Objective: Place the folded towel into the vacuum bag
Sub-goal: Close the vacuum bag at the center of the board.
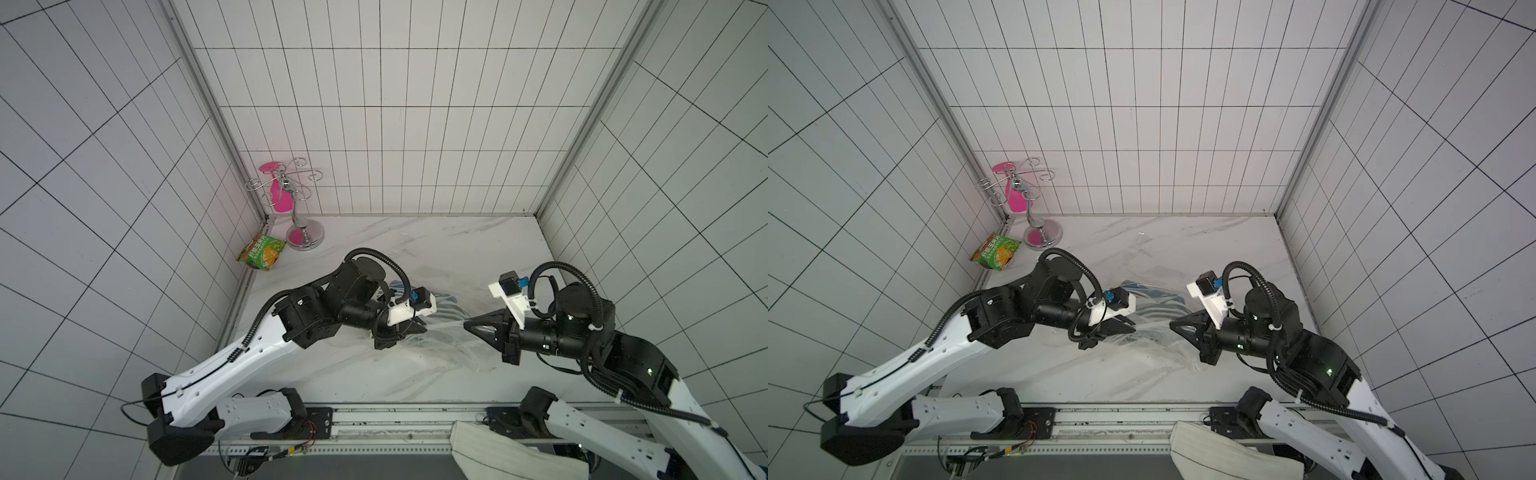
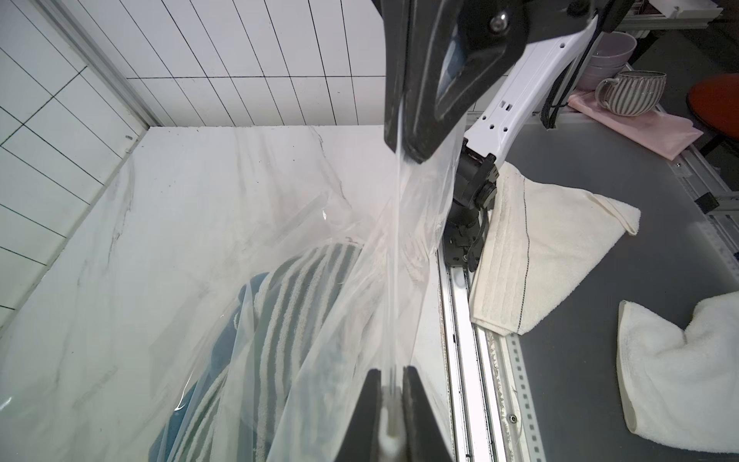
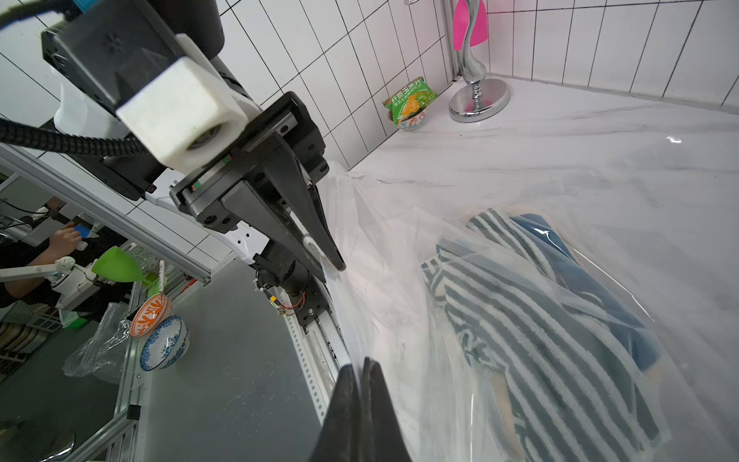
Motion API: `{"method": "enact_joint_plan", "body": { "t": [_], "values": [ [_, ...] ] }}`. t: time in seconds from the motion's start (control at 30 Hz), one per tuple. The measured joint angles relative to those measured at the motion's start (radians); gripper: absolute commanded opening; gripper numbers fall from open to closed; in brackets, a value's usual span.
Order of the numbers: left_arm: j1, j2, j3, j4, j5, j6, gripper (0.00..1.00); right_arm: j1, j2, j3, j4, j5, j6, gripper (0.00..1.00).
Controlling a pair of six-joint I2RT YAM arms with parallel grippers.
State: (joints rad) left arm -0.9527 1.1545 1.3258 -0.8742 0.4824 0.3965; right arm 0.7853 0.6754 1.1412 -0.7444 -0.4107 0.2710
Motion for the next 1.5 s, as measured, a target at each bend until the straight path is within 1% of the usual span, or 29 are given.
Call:
{"method": "enact_joint_plan", "body": {
  "t": [0.27,0.47,0.77,1.17,1.37,1.4,1.43,1.5],
  "values": [
    [-0.003,0.003,0.045,-0.064,-0.044,-0.01,0.0,0.0,-0.005,0.023,-0.008,0.024,0.0,0.0],
    [-0.037,0.014,0.08,-0.109,-0.072,-0.019,0.0,0.0,-0.005,0.046,-0.016,0.024,0.0,0.0],
    [-0.042,0.004,0.063,-0.107,-0.096,-0.037,0.0,0.0,-0.005,0.064,-0.046,0.038,-0.004,0.0],
    [-0.042,-0.041,0.058,-0.141,-0.179,-0.048,0.0,0.0,-0.005,0.098,-0.066,0.071,-0.013,0.0],
    [-0.042,-0.039,0.05,-0.15,-0.176,-0.048,0.0,0.0,0.005,0.1,-0.075,0.073,-0.017,0.0],
    [-0.042,-0.037,0.05,-0.156,-0.175,-0.048,0.0,0.0,0.015,0.103,-0.079,0.071,-0.02,0.05],
    [-0.042,-0.033,0.05,-0.166,-0.175,-0.048,0.0,-0.001,0.029,0.11,-0.088,0.069,-0.024,0.15],
    [-0.041,-0.026,0.049,-0.196,-0.184,-0.047,0.0,-0.006,0.056,0.128,-0.105,0.07,-0.039,0.29]
  ]
}}
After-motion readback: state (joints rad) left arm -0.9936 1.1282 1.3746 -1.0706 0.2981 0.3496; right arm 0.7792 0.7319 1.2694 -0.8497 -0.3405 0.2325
